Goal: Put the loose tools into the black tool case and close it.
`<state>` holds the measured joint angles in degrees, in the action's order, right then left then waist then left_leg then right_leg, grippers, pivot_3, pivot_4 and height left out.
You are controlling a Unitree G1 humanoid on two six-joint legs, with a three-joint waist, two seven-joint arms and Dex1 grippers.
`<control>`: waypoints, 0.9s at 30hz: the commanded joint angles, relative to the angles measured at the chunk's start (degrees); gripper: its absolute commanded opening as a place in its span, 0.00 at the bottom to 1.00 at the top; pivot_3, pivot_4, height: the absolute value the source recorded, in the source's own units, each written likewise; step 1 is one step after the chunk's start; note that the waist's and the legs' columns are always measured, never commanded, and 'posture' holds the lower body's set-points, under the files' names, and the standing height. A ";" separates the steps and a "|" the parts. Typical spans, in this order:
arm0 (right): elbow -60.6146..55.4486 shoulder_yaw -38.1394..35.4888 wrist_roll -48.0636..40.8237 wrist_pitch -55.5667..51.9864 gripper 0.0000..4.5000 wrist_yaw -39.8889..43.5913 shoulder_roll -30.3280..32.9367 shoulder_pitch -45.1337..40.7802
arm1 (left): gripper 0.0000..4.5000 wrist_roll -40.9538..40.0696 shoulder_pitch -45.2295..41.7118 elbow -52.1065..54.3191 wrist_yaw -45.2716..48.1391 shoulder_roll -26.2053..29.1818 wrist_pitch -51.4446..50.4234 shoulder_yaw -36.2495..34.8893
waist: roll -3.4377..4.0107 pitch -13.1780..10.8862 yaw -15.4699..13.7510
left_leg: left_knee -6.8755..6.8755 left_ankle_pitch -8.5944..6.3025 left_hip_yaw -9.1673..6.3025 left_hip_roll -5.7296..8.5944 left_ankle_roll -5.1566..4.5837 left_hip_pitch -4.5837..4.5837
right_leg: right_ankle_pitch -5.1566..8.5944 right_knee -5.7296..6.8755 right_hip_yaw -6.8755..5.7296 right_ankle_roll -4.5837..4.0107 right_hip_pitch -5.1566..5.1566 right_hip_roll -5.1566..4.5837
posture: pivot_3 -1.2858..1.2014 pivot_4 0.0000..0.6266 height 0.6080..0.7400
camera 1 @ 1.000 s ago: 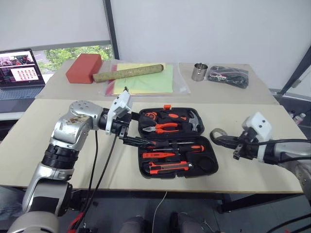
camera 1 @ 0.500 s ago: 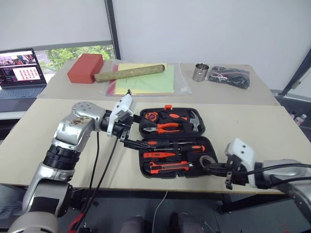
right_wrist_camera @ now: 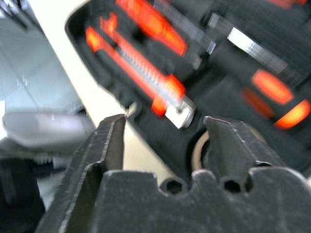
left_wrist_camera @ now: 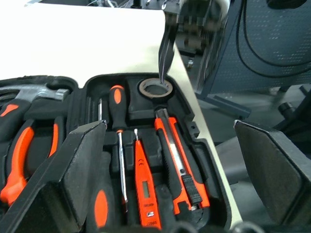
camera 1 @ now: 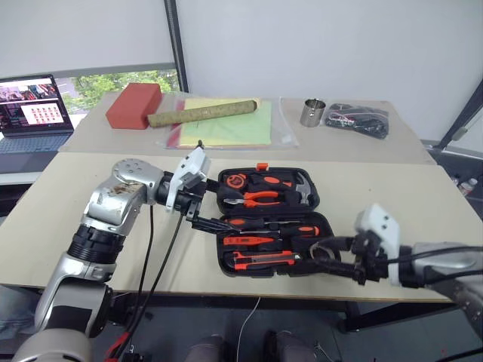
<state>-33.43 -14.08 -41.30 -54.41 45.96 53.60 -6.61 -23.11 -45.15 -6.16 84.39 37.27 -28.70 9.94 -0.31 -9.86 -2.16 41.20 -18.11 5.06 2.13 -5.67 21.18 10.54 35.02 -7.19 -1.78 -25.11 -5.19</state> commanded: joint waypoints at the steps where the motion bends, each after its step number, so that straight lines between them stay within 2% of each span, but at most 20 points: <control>1: 6.53 -1.85 2.06 1.46 0.49 -1.06 0.83 -2.79 | 0.94 2.84 3.15 -3.54 -2.88 3.05 3.07 -2.46 | 0.00 0.00 0.07 | -0.01 0.00 -0.01 -0.01 0.00 -0.01 | 0.00 0.01 0.00 -0.01 0.00 0.00 | 0.52 0.24 0.98; 3: 10.98 -0.14 6.52 5.46 0.35 -1.07 1.72 -3.54 | 0.84 4.84 6.51 -4.81 -2.57 5.99 6.17 -2.54 | 0.00 0.00 0.18 | -0.07 0.01 0.03 0.00 -0.02 0.00 | -0.04 0.02 0.00 -0.08 -0.06 0.00 | 0.52 0.24 0.98; 5: 16.49 2.72 12.70 11.81 0.19 -0.43 3.11 -3.81 | 0.68 6.39 10.31 -5.55 -2.22 8.70 8.78 -2.68 | 0.01 -0.01 0.60 | -0.18 0.05 0.08 0.00 -0.09 0.00 | -0.15 0.02 0.00 -0.29 -0.12 0.00 | 0.52 0.24 0.98; 8: 21.26 6.05 16.55 17.34 0.00 1.98 3.27 -4.47 | 0.43 7.27 12.20 -4.99 -3.21 8.92 10.22 -1.99 | 0.01 -0.01 0.67 | -0.27 0.16 0.09 0.02 -0.28 0.00 | -0.14 -0.01 -0.02 -0.31 -0.12 0.00 | 0.52 0.24 0.98; 10: 24.80 9.01 19.01 20.85 0.00 3.41 2.09 -6.07 | 0.30 8.04 12.49 -4.43 -4.27 7.54 10.64 -0.88 | 0.02 -0.02 0.43 | -0.25 0.15 0.05 0.03 -0.27 0.04 | -0.10 -0.03 -0.04 -0.26 -0.10 -0.01 | 0.52 0.24 0.98; 13: 29.72 12.26 21.90 25.21 0.00 4.78 -0.04 -8.90 | 0.04 9.06 12.35 -4.35 -5.15 5.67 11.08 0.43 | 0.02 -0.02 0.58 | -0.21 0.02 0.08 0.04 -0.03 0.01 | 0.04 -0.06 -0.01 0.00 -0.03 -0.04 | 0.52 0.24 0.98; 14: 31.83 13.76 23.08 26.51 0.00 5.37 -0.97 -10.44 | 0.01 9.21 11.85 -4.47 -5.63 4.81 10.63 0.76 | 0.02 -0.02 0.67 | -0.19 0.01 0.10 0.04 -0.02 0.00 | 0.08 -0.03 0.01 0.06 -0.03 -0.04 | 0.52 0.24 0.98; 16: 34.47 16.18 24.77 28.68 0.00 7.14 -2.06 -12.42 | 0.01 9.34 11.08 -4.52 -6.29 3.57 9.77 1.19 | 0.02 -0.02 0.96 | -0.18 0.03 0.11 0.02 -0.02 0.01 | 0.08 0.00 0.00 0.06 -0.05 -0.04 | 0.52 0.24 0.98; 20: 32.24 17.40 23.02 29.08 0.00 11.35 -3.79 -13.32 | 0.01 8.83 10.46 -3.70 -4.59 2.55 8.63 2.12 | 0.02 -0.02 1.23 | -0.22 0.22 0.11 0.00 -0.33 -0.01 | 0.06 0.04 -0.02 0.02 -0.07 -0.03 | 0.52 0.24 0.98; 22: 28.25 16.81 20.15 27.65 0.00 14.84 -3.12 -11.80 | 0.01 9.04 10.72 -3.25 -3.30 2.77 8.45 2.99 | 0.03 -0.03 1.28 | -0.24 0.22 0.10 0.01 -0.33 0.00 | -0.12 0.04 -0.04 -0.30 -0.08 -0.03 | 0.52 0.24 0.98; 27: 21.79 15.17 17.88 26.08 0.00 18.11 -1.51 -6.10 | 0.01 7.44 12.62 1.16 0.07 4.81 5.75 3.91 | 0.04 -0.03 1.36 | -0.31 0.22 0.06 0.00 -0.33 0.01 | -0.08 0.00 -0.11 -0.38 -0.09 -0.02 | 0.52 0.24 0.98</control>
<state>-5.58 1.83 -19.47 -28.66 61.43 52.48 -13.51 -13.20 -32.71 -10.43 82.03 42.71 -22.20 12.65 -0.28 -9.89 -0.80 40.89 -17.89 5.12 2.13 -6.00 21.18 10.48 35.02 -7.31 -2.17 -25.20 -5.21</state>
